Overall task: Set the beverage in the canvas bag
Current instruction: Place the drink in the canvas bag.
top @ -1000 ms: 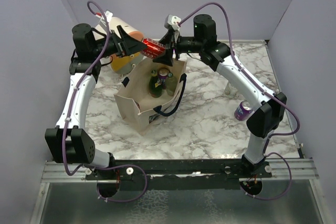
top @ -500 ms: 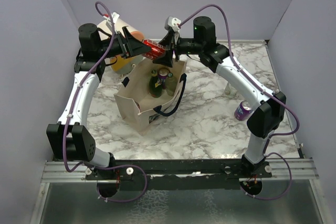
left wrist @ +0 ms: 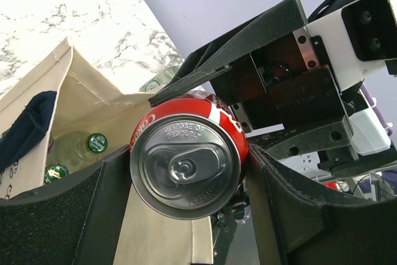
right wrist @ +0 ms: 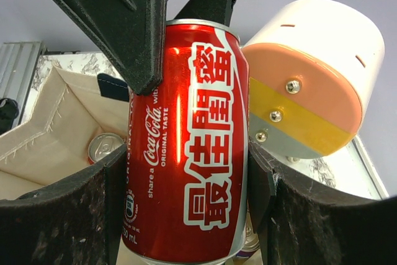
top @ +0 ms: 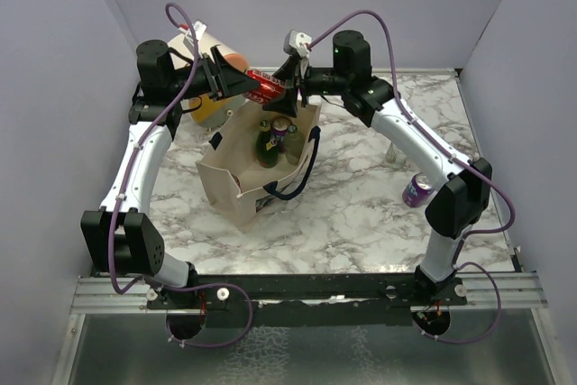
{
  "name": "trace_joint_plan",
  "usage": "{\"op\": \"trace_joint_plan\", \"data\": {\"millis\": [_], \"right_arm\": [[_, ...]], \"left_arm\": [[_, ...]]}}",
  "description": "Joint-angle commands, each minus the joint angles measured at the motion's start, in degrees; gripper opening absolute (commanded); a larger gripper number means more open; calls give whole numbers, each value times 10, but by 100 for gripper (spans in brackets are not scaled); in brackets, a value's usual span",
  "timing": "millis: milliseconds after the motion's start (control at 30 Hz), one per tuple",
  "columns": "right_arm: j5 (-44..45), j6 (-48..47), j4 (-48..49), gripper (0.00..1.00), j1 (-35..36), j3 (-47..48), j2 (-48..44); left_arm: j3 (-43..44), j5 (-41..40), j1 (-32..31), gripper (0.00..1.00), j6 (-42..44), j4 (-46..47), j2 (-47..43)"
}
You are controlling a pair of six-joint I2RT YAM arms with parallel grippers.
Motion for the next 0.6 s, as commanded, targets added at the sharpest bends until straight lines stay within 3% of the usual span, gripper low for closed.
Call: {"op": "trace_joint_plan", "data": {"millis": [0, 67, 100, 133, 167, 200, 467, 567], "right_arm": [[-22, 5, 56, 1, 5, -14, -40], [-23, 5, 56, 1, 5, -21, -41], [-24, 4, 55, 1, 5, -23, -41], [-27, 3, 55, 1, 5, -25, -41], [-29, 2, 53, 2, 5, -25, -41], [-30, 2, 52, 3, 5, -26, -41], [-23, -5, 42, 40, 5, -52, -48], [-19, -15, 30, 66, 5, -64, -55]], "left_arm": [[20, 9, -5, 63, 9, 35, -1], [19, 10, -5, 58, 10, 37, -2], [18, 9, -6, 45, 11, 38, -2], [19, 5, -7, 23, 15, 37, -2], [21, -5, -8, 9, 20, 30, -3], [22, -7, -8, 2, 21, 29, -2], [27, -9, -10, 0, 33, 26, -10], [29, -12, -10, 0, 39, 28, -15]]}}
